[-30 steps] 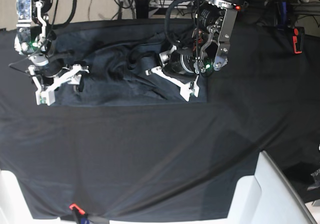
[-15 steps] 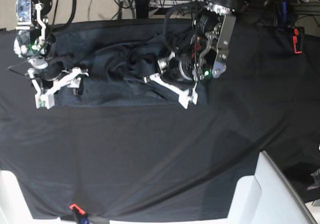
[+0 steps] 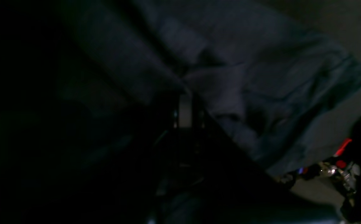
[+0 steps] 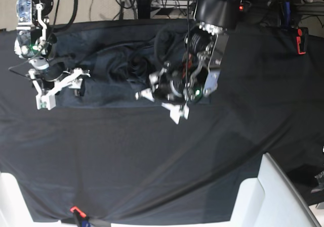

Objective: Fold the T-shirt properly

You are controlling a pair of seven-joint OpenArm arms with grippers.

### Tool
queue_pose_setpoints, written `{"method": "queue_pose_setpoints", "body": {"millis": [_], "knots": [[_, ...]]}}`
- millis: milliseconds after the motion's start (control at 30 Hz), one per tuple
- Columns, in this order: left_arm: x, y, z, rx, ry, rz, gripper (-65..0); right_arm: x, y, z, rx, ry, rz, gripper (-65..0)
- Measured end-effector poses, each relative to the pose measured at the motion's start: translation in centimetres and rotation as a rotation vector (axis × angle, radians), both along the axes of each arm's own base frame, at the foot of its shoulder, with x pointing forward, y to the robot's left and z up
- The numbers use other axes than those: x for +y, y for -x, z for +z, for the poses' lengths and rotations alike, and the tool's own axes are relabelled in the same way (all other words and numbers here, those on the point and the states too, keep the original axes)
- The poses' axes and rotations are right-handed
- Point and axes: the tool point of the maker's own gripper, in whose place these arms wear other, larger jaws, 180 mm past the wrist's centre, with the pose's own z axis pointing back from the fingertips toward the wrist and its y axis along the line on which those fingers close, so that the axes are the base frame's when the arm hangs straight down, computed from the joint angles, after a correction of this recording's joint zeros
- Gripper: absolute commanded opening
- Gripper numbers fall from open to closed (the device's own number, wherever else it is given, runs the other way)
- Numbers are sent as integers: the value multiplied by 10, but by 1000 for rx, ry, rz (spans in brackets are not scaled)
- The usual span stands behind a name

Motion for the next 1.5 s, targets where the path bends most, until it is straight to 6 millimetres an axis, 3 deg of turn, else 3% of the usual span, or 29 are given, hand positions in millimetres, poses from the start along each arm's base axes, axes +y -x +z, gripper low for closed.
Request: {"method": "queue_pose_setpoints", "body": {"millis": [100,300,400,467,533,600,667,800,900,1000,1067,1200,1400,1500], "knots": [[-5,-19,13,-44,9,0,-650,0,0,0,0,-1,0,-210],[3,-41,13,-91,-22,33,-650,4,1,-1,2,-2,19,-210],[8,-47,32,-160,-13,45,-650,31,11,4,-7,0,171,-215],[28,-45,43,-220,-28,44,-650,56,20,15,-31,-27,261,-215],[66,-30,35,-224,-113,48,-650,69,24,20,-40,-18,312,-215],[123,3,17,-169,-215,90,-650,85,30,23,-44,-13,398,-216],[165,30,11,-159,-275,90,-650,101,35,22,-40,-20,450,-216],[224,59,29,-283,-297,98,-650,125,38,16,10,-32,452,-216],[276,99,32,-311,-387,95,-650,134,27,20,11,-13,460,-216],[296,131,32,-311,-404,74,-650,150,29,21,13,-12,481,-216],[305,137,37,-333,-408,73,-650,167,39,18,34,-43,505,-216],[328,144,40,-330,-432,145,-650,181,45,-7,102,-32,515,-216],[328,149,38,-323,-428,135,-650,182,51,-25,135,-34,508,-218],[326,149,35,-322,-419,149,-650,180,44,-23,123,-27,506,-218]]}}
